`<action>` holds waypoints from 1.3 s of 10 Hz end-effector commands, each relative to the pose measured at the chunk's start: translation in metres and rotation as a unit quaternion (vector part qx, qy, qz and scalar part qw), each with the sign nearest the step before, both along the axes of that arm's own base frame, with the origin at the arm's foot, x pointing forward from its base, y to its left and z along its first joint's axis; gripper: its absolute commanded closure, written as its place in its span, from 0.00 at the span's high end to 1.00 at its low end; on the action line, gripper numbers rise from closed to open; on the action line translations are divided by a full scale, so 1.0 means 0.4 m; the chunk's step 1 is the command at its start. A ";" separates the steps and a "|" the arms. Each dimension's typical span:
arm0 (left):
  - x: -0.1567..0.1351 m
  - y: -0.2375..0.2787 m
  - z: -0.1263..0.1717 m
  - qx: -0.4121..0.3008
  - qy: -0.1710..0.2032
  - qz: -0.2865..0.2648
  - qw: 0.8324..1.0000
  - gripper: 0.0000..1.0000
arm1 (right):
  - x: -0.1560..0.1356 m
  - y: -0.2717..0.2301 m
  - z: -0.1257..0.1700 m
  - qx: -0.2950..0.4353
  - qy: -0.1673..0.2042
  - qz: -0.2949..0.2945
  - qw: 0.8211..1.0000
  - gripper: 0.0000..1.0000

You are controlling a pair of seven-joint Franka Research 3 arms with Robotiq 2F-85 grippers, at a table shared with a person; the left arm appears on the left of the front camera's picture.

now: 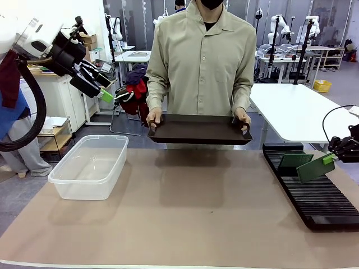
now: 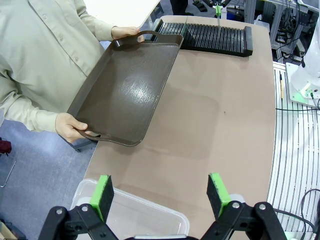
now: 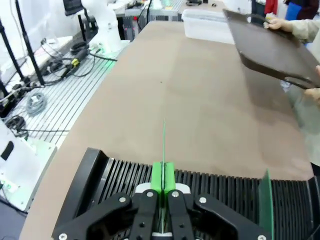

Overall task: Sort PCBs into racks and boxes based on the side picked up.
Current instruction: If the short side of the Blank PCB is picked up, insert it into the PCB Rack ; if the long side is picked up, place it in the Organizing box.

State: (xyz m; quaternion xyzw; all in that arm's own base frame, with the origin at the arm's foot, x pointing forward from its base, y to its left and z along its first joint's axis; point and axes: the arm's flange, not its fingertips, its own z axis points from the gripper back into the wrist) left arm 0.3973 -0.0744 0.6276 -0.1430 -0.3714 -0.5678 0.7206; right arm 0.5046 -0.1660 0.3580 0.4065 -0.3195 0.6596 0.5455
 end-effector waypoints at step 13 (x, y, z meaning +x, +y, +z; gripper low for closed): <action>0.001 0.002 -0.006 -0.007 0.000 -0.007 1.000 1.00 | 0.051 0.000 -0.089 -0.018 -0.017 -0.017 1.000 0.02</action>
